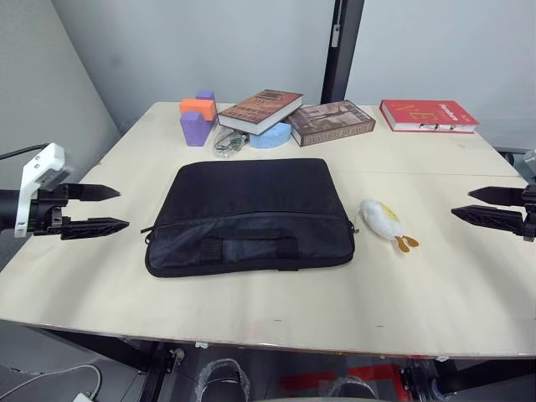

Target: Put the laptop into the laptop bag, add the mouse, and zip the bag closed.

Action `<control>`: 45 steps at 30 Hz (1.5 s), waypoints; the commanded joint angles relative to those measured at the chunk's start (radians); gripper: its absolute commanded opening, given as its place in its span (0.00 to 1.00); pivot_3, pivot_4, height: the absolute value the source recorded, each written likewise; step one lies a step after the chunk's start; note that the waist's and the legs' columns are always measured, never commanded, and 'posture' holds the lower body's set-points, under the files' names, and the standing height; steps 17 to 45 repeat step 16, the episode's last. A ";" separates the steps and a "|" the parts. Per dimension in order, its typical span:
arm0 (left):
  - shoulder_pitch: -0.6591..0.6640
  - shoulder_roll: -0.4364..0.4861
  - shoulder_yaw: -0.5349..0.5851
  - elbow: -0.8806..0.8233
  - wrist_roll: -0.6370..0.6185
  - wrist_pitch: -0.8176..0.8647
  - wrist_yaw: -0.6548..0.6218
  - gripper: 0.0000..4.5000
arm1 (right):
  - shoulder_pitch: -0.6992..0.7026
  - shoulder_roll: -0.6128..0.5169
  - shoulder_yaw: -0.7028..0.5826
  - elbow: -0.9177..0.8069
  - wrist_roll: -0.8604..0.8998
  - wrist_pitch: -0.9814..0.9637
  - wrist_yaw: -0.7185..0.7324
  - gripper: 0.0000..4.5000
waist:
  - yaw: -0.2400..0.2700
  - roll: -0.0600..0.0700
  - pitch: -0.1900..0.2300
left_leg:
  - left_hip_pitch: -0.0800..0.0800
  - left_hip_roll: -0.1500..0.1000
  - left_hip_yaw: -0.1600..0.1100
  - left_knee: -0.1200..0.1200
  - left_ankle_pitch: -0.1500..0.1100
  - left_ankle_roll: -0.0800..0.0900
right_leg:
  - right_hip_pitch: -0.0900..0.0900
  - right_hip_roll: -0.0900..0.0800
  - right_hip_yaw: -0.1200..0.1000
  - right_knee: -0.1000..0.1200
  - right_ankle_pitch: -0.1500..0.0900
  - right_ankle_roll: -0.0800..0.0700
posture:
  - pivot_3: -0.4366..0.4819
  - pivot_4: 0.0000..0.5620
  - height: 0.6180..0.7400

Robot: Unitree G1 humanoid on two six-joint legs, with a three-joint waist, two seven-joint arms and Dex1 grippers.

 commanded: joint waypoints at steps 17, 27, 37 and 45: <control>0.132 0.029 0.232 0.086 -0.026 0.038 0.042 0.99 | -0.019 -0.011 0.014 0.051 0.029 -0.107 -0.002 1.00 | -0.009 -0.001 0.000 | 0.002 0.000 0.000 0.001 0.000 0.001 | 0.001 0.000 0.000 0.001 0.000 -0.001 | 0.48 0.27 0.87; 0.132 0.029 0.232 0.086 -0.026 0.038 0.042 0.99 | -0.019 -0.011 0.014 0.051 0.029 -0.107 -0.002 1.00 | -0.009 -0.001 0.000 | 0.002 0.000 0.000 0.001 0.000 0.001 | 0.001 0.000 0.000 0.001 0.000 -0.001 | 0.48 0.27 0.87; 0.132 0.029 0.232 0.086 -0.026 0.038 0.042 0.99 | -0.019 -0.011 0.014 0.051 0.029 -0.107 -0.002 1.00 | -0.009 -0.001 0.000 | 0.002 0.000 0.000 0.001 0.000 0.001 | 0.001 0.000 0.000 0.001 0.000 -0.001 | 0.48 0.27 0.87; 0.132 0.029 0.232 0.086 -0.026 0.038 0.042 0.99 | -0.019 -0.011 0.014 0.051 0.029 -0.107 -0.002 1.00 | -0.009 -0.001 0.000 | 0.002 0.000 0.000 0.001 0.000 0.001 | 0.001 0.000 0.000 0.001 0.000 -0.001 | 0.48 0.27 0.87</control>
